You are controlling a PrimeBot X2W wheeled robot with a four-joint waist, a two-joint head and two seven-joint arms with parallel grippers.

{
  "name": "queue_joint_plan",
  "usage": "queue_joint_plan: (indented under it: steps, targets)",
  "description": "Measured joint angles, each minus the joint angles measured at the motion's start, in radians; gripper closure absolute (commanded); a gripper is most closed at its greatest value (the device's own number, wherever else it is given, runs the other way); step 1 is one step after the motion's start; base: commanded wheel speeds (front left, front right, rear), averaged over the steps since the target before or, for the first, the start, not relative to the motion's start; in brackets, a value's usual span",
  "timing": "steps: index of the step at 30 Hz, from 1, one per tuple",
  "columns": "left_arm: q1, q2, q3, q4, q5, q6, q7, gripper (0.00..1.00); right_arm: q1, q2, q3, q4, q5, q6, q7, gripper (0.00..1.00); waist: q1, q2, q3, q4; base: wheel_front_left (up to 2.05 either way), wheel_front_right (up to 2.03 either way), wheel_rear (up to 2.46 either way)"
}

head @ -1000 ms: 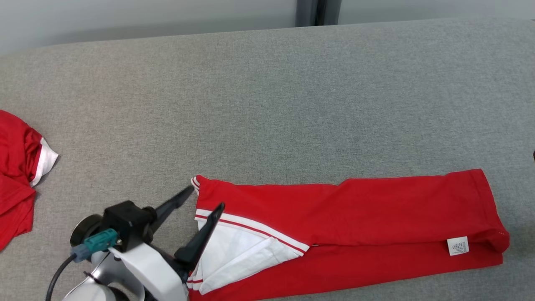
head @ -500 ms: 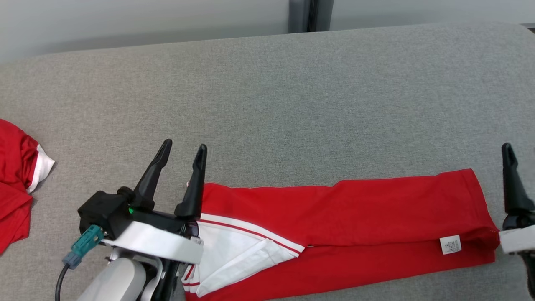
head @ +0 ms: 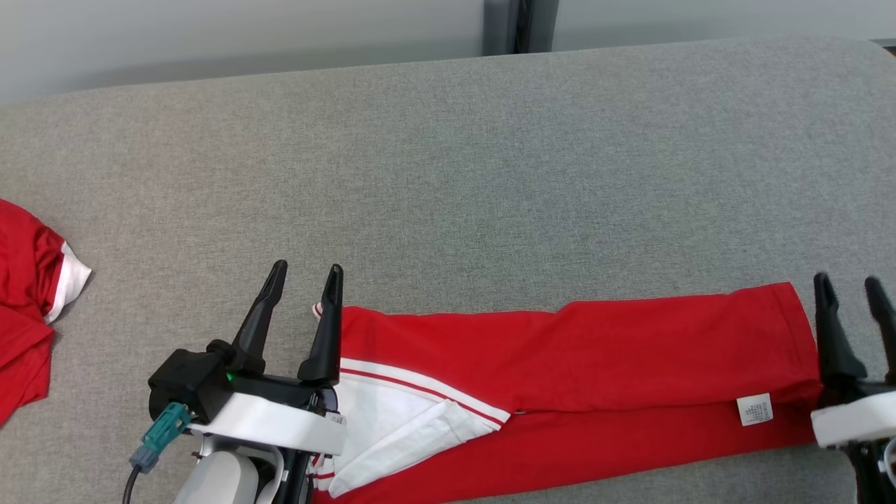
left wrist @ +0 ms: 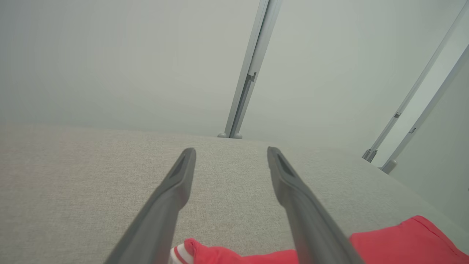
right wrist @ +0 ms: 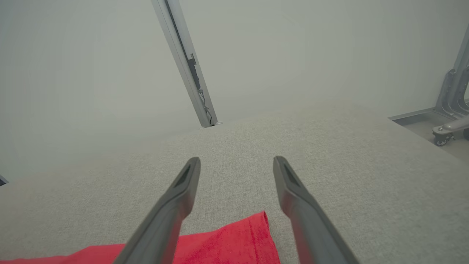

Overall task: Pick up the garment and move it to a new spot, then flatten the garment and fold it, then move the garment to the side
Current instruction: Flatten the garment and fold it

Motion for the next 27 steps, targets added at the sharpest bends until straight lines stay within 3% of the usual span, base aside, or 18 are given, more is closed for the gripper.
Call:
queue_joint_plan:
  steps: [9, 27]
  targets:
    - [0.000, -0.048, 0.069, 0.048, 0.087, -0.069, 0.000, 0.00, 0.018, 0.011, 0.042, 0.171, 0.086, 0.000, 0.000, 0.00, 0.0000, 0.0000, 0.006, 0.006, 0.00, 0.00, 0.00]
    - [0.000, -0.067, 0.108, 0.073, 0.146, -0.107, 0.000, 0.00, -0.020, 0.007, 0.165, 0.341, 0.184, 0.000, -0.001, 0.00, -0.0001, 0.0000, 0.013, 0.013, 0.00, 0.00, 0.00]
